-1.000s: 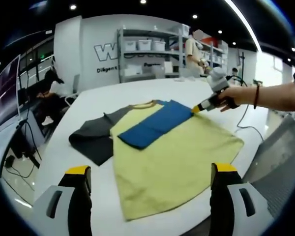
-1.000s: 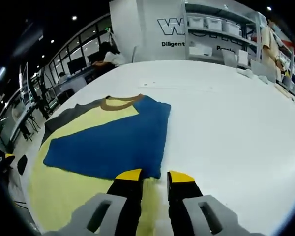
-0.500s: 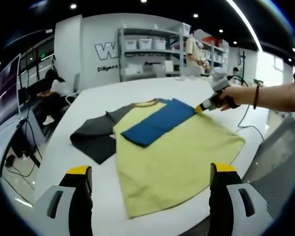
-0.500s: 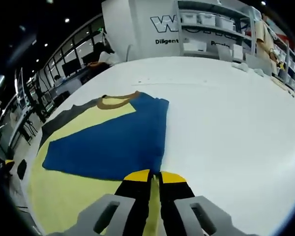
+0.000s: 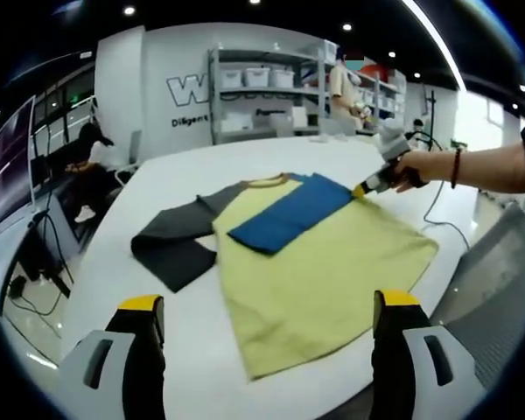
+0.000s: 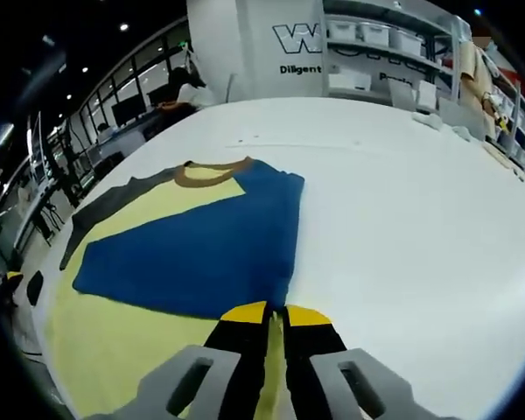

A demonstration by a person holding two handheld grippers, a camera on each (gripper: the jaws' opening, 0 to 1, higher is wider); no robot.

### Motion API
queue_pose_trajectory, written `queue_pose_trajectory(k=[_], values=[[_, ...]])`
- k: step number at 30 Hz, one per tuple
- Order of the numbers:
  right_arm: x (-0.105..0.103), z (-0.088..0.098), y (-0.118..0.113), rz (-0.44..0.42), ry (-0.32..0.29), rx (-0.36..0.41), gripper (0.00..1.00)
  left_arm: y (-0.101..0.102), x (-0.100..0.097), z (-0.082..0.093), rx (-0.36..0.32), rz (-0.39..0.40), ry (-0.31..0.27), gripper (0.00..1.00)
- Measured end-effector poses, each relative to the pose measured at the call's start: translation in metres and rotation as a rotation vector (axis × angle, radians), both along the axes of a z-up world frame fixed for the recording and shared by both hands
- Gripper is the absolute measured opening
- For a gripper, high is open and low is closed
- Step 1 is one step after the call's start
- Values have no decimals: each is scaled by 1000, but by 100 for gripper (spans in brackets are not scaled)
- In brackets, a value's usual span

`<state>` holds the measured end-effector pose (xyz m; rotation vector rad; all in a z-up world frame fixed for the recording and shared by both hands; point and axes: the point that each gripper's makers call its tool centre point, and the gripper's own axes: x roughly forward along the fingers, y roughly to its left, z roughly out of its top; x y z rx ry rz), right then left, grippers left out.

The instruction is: Fold the garment on the visible template until the final outline fits inside the template.

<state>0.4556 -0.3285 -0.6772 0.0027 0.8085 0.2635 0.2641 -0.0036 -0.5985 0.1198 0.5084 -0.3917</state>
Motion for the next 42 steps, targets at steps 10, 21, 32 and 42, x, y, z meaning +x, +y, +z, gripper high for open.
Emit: queue_pose_trajectory(k=[10, 21, 32, 42], values=[[0, -2, -23, -11, 5, -31, 0, 0, 0, -1, 6, -2, 6, 95], [1, -2, -41, -28, 18, -16, 0, -1, 0, -1, 1, -3, 3, 95], [6, -4, -57, -43, 26, -38, 0, 0, 0, -1, 3, 0, 7, 94], [6, -3, -61, -48, 24, -64, 0, 1, 0, -2, 6, 0, 10, 94]])
